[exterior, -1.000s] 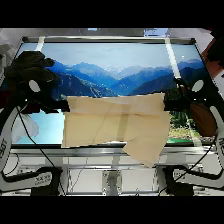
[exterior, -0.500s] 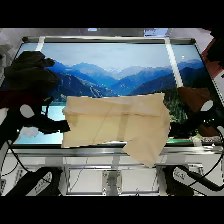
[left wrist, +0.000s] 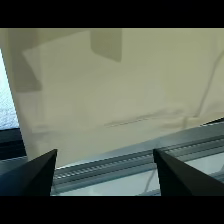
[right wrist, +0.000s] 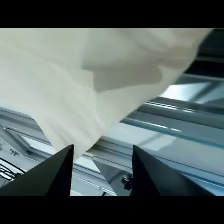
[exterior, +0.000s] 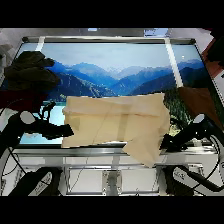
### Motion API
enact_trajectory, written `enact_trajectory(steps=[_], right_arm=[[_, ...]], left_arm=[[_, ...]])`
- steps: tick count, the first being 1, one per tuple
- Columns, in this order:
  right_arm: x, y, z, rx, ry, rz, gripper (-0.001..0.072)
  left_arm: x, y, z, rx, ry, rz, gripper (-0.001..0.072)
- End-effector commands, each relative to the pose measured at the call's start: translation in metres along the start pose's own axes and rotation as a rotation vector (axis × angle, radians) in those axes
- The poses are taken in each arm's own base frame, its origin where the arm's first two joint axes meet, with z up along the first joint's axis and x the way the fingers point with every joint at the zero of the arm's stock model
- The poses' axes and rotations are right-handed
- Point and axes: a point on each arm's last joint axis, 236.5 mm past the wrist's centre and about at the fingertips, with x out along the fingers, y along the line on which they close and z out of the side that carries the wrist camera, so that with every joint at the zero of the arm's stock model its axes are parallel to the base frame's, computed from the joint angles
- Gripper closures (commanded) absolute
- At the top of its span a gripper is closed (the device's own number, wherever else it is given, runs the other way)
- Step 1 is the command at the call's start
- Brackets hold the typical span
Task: Fold the shirts.
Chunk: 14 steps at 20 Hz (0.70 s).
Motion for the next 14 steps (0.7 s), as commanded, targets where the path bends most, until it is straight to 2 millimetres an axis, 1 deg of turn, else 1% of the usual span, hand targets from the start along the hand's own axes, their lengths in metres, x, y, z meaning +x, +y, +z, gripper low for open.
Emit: enact_trajectory(steps=[1, 6, 9, 12, 14], right_arm=[[0.014, 0.001, 0.002, 0.023, -0.019, 0.025, 0.0272], [0.013, 0.006, 0.018, 0.032, -0.088, 0.045, 0.0274], [0.019, 0.007, 0.018, 0.009, -0.073, 0.010, 0.0276], [0.030, 0.012, 0.015, -0.049, -0.029, -0.040, 0.0280], [0.034, 0.015, 0.014, -0.084, -0.019, -0.061, 0.0444]], left_arm=[[0.000, -0.002, -0.001, -0.003, 0.000, -0.007, 0.0019], [0.000, -0.003, 0.000, -0.005, -0.001, -0.013, 0.0018], [0.000, -0.007, 0.000, -0.011, -0.004, -0.029, 0.0019], [0.000, -0.007, -0.001, -0.011, 0.000, -0.029, 0.0019], [0.000, -0.007, 0.000, -0.010, 0.000, -0.029, 0.0019]])
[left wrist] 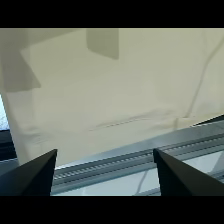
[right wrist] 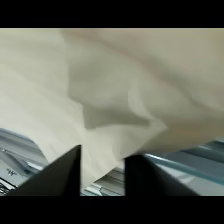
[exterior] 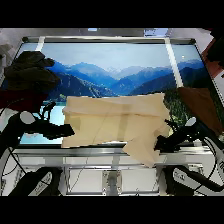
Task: Fold the shirts.
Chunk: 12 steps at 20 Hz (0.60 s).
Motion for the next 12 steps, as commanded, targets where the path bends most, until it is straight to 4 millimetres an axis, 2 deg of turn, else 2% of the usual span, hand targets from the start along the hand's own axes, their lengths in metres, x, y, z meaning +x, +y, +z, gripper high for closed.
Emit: enact_trajectory(steps=[1, 2, 4, 6, 8, 10, 12], right_arm=[[0.007, 0.005, 0.002, -0.048, 0.006, -0.036, 0.0559], [0.007, 0.006, 0.002, -0.051, 0.007, -0.032, 0.0678], [0.006, 0.007, -0.001, -0.052, 0.021, -0.027, 0.0679], [0.003, 0.009, -0.003, -0.057, 0.029, -0.024, 0.0679], [0.000, 0.010, 0.000, -0.062, 0.022, -0.023, 0.0679], [-0.004, 0.013, 0.002, -0.075, 0.016, -0.021, 0.0679], [-0.005, 0.015, 0.004, -0.093, 0.009, -0.012, 0.0679]], left_arm=[[0.000, -0.001, 0.000, -0.002, 0.001, -0.003, 0.0019], [0.000, -0.001, 0.000, -0.001, 0.001, -0.003, 0.0018], [0.000, 0.000, 0.003, -0.006, -0.015, 0.001, 0.0018], [-0.001, 0.009, 0.017, -0.074, -0.074, 0.033, 0.0019], [-0.005, 0.038, 0.031, -0.135, -0.143, 0.153, 0.0019], [-0.011, 0.071, 0.017, -0.190, -0.101, 0.297, 0.0020], [-0.012, 0.080, -0.007, -0.246, -0.009, 0.306, 0.0020]])
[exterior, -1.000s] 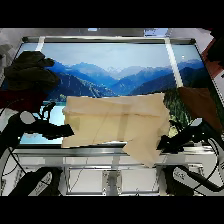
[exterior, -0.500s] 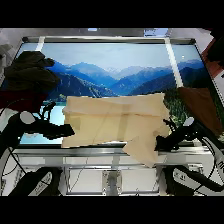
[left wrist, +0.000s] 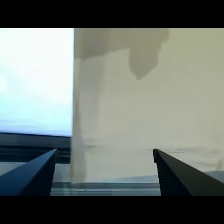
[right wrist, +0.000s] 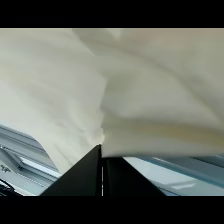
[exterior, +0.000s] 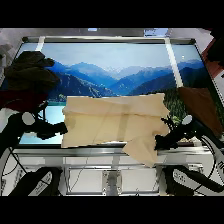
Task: Fold the shirts.
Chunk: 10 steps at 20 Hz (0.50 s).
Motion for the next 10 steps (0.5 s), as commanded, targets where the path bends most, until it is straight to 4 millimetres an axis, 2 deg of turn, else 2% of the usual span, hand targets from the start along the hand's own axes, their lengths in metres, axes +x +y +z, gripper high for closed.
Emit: enact_trajectory(steps=[1, 4, 7, 10], right_arm=[[-0.003, 0.004, 0.003, -0.022, -0.008, 0.011, 0.0679], [-0.003, 0.005, 0.003, -0.045, -0.011, 0.016, 0.0679], [-0.003, 0.005, 0.004, -0.047, -0.014, 0.016, 0.0679], [-0.003, 0.009, 0.004, -0.044, -0.017, 0.032, 0.0679]], left_arm=[[0.000, 0.030, -0.019, -0.121, 0.079, 0.077, 0.0020], [0.009, 0.021, -0.019, -0.246, 0.076, -0.031, 0.0020], [0.023, -0.002, -0.032, -0.292, 0.141, -0.138, 0.0021], [0.039, -0.001, -0.045, -0.325, 0.172, -0.142, 0.0021]])
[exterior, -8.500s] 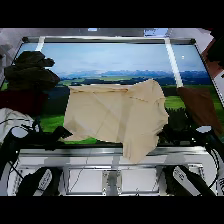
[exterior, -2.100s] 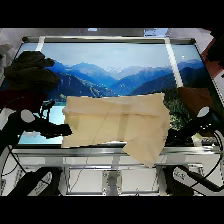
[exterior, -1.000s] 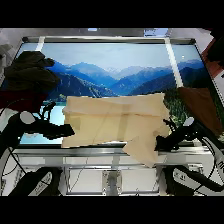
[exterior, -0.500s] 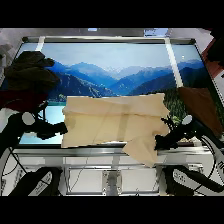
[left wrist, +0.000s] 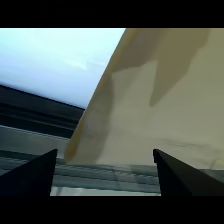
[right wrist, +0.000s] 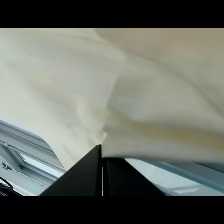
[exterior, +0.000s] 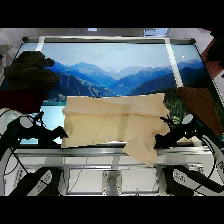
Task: Fold the shirts.
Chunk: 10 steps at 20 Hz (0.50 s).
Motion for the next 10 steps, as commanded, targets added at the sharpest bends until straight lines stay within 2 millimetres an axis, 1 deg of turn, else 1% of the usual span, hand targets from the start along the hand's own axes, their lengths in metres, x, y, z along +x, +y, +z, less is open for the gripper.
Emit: enact_trajectory(steps=[1, 2, 3, 4, 6, 8, 9, 10], right_arm=[[-0.0003, 0.0044, 0.0011, -0.002, -0.005, 0.017, 0.0679], [-0.0003, 0.0053, 0.0016, -0.001, -0.007, 0.021, 0.0679], [-0.0003, 0.0059, 0.0022, -0.001, -0.010, 0.024, 0.0679], [-0.0003, 0.0071, 0.0027, 0.000, -0.012, 0.029, 0.0679], [-0.0004, 0.0093, 0.0035, 0.002, -0.015, 0.038, 0.0679], [-0.0007, 0.0098, 0.0038, 0.002, -0.017, 0.040, 0.0679], [-0.0009, 0.0097, 0.0041, 0.001, -0.019, 0.039, 0.0680], [-0.0012, 0.0099, 0.0045, 0.001, -0.022, 0.039, 0.0680]], left_arm=[[0.0156, -0.0015, -0.0093, -0.049, 0.030, -0.039, 0.0021], [0.0173, 0.0000, -0.0092, -0.051, 0.026, -0.037, 0.0023], [0.0181, 0.0016, -0.0068, -0.049, 0.015, -0.031, 0.0041], [0.0185, 0.0019, -0.0047, -0.050, 0.005, -0.031, 0.0110], [0.0184, -0.0010, -0.0027, -0.055, -0.003, -0.043, 0.0167], [0.0184, -0.0025, -0.0026, -0.047, -0.003, -0.050, 0.0447], [0.0183, -0.0025, -0.0027, -0.025, -0.003, -0.050, 0.0571], [0.0183, -0.0030, -0.0031, -0.012, -0.002, -0.052, 0.0669]])
